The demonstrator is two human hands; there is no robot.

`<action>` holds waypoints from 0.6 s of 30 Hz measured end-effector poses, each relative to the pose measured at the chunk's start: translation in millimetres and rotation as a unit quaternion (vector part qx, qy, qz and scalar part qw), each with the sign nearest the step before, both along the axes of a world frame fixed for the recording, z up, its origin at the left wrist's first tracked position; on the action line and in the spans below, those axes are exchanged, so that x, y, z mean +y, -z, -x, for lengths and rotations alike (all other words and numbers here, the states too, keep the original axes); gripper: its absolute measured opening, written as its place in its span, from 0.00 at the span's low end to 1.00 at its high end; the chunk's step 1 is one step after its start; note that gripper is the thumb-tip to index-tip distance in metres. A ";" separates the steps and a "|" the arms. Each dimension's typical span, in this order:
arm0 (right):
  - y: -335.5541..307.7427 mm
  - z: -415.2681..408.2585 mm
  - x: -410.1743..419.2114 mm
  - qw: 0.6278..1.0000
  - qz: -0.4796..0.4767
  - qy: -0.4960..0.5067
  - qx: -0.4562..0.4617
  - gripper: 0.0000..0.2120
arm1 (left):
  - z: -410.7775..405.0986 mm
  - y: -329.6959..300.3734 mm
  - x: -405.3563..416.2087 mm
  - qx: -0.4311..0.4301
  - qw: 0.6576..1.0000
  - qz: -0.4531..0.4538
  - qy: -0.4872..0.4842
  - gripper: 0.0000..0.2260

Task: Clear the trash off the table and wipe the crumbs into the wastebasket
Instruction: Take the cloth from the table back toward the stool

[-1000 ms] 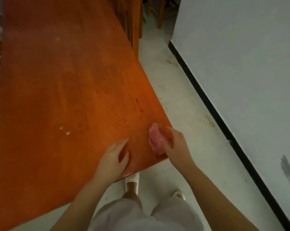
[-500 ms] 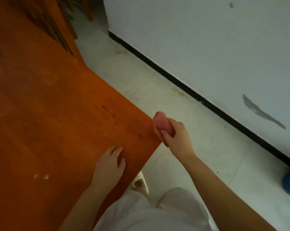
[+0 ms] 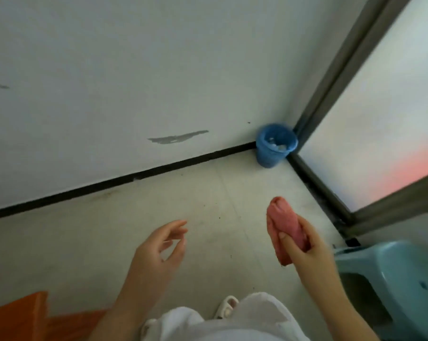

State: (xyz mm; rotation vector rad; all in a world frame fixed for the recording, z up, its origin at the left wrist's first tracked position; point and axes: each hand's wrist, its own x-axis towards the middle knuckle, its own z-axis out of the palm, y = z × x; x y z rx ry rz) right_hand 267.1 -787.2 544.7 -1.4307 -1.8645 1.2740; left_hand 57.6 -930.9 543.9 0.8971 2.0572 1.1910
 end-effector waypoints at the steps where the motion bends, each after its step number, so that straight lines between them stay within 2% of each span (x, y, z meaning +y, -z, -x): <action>1: -0.5 -23.9 3.8 0.999 0.005 0.034 0.005 0.19 | -14.9 1.0 21.8 -0.001 0.999 -0.003 0.036 0.15; 6: 5.7 -122.8 12.1 0.972 0.036 0.227 0.045 0.16 | -90.6 7.1 116.1 -0.010 0.974 0.001 0.225 0.16; 8: 9.6 -148.5 10.8 0.955 0.050 0.285 0.061 0.18 | -113.5 8.2 142.9 -0.009 0.960 0.009 0.281 0.17; 10: 11.9 -172.7 10.4 0.930 0.063 0.353 0.081 0.19 | -137.5 9.9 173.1 -0.005 0.942 0.009 0.336 0.20; 14: 14.4 -216.0 25.5 0.873 0.062 0.469 0.121 0.15 | -187.6 14.1 242.0 0.016 0.901 0.013 0.434 0.24; 18: 21.6 -256.8 57.3 0.815 0.040 0.564 0.124 0.16 | -243.9 21.6 317.0 0.037 0.848 0.007 0.529 0.20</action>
